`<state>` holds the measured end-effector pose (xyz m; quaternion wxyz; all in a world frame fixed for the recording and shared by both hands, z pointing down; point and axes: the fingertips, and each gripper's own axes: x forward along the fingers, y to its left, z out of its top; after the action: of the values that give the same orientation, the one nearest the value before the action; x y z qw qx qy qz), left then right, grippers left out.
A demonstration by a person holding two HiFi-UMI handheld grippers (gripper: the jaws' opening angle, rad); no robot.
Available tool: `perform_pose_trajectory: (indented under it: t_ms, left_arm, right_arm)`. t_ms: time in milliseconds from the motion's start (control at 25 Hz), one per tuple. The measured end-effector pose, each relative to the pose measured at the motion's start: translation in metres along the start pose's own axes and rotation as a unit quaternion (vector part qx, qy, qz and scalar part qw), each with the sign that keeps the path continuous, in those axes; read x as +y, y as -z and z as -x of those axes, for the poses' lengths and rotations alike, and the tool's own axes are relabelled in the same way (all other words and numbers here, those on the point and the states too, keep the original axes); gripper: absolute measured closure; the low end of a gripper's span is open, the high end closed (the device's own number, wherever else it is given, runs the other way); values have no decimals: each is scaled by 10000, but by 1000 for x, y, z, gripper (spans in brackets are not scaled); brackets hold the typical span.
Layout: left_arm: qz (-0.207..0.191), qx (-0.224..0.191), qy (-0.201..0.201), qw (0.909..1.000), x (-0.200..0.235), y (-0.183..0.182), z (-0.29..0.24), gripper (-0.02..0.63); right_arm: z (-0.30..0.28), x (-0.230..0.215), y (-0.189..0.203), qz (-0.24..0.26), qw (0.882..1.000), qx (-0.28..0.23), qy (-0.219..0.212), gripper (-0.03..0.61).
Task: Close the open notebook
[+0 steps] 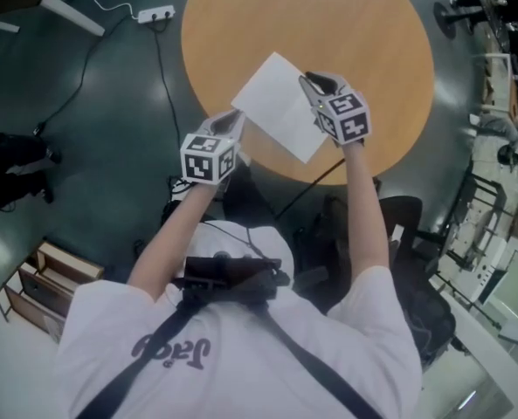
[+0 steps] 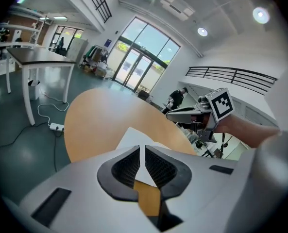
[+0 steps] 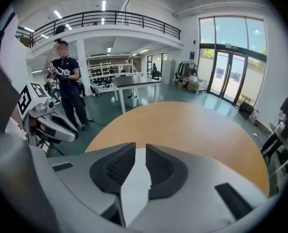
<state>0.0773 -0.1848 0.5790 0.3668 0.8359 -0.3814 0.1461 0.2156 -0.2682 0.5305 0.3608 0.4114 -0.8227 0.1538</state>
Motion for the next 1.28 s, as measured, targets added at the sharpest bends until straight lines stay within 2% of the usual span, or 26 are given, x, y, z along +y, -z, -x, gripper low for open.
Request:
perform_pose_trajectory:
  t_ms: [160, 320, 480, 560, 640, 840, 1040, 1200, 1280]
  left_arm:
    - [375, 167, -144, 9991, 7, 15, -15, 587]
    - [825, 309, -259, 9958, 14, 32, -28, 540]
    - [1304, 528, -338, 9895, 13, 55, -39, 452]
    - [1563, 655, -344, 9849, 14, 66, -44, 392]
    - [1876, 674, -355, 9793, 15, 73, -49, 360]
    - [2318, 625, -553, 9692, 18, 83, -58, 357]
    - [2589, 716, -743, 9604, 23, 94, -66, 357]
    - [2657, 652, -834, 9582, 26, 92, -73, 357]
    - [2673, 591, -845, 9581, 28, 88, -77, 357]
  right_arm:
    - [-28, -17, 17, 157, 9988, 385, -275, 437]
    - [-58, -27, 37, 253, 9949, 729, -652, 410]
    - [-85, -36, 59, 329, 9875, 1167, -1002, 380]
    - [-98, -37, 69, 343, 9829, 1374, -1174, 370]
    - [-110, -41, 77, 341, 9789, 1569, -1263, 359]
    - [-126, -49, 88, 372, 9739, 1834, -1285, 348]
    - [-134, -51, 88, 138, 9758, 1749, -1306, 350]
    - [-133, -47, 89, 208, 9754, 1716, -1366, 362]
    - [-134, -44, 88, 195, 9754, 1688, -1406, 397]
